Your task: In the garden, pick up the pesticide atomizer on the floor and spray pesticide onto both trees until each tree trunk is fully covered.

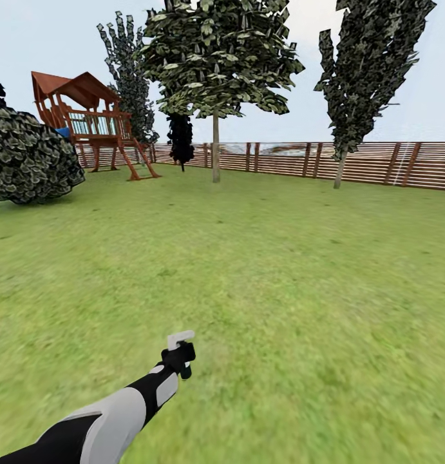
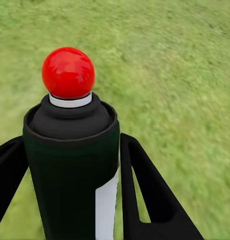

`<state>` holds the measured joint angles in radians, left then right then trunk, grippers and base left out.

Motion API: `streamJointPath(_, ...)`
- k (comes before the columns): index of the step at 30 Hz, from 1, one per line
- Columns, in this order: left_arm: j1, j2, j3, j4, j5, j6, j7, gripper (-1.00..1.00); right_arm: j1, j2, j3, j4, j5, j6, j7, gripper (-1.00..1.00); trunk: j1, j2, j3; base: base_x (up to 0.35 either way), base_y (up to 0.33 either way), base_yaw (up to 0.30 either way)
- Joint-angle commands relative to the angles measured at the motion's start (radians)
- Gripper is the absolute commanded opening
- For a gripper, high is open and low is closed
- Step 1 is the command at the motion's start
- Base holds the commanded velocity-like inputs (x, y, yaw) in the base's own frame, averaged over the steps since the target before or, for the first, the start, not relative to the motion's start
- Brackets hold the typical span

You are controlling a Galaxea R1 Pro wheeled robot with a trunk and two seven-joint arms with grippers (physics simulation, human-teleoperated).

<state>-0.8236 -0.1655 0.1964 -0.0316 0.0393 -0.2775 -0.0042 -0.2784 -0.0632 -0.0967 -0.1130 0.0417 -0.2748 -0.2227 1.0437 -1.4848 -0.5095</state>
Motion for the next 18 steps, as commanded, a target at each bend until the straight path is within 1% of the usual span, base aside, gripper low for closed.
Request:
streamJointPath(1, -0.001, 0.0, 0.002, 0.001, 0.004, -0.003, 0.0, -1.0, -0.001, 0.0, -0.008, 0.001, 0.004, -0.004, 0.0, 1.0, 0.001, 0.0, -0.001, 0.35, 0.0, 0.0)
streamJointPath(18, 0.0, 0.0, 0.002, 0.001, 0.004, -0.003, 0.0, -1.0, -0.001, 0.0, -0.008, 0.001, 0.004, -0.004, 0.0, 1.0, 0.001, 0.0, -0.001, 0.35, 0.0, -0.003)
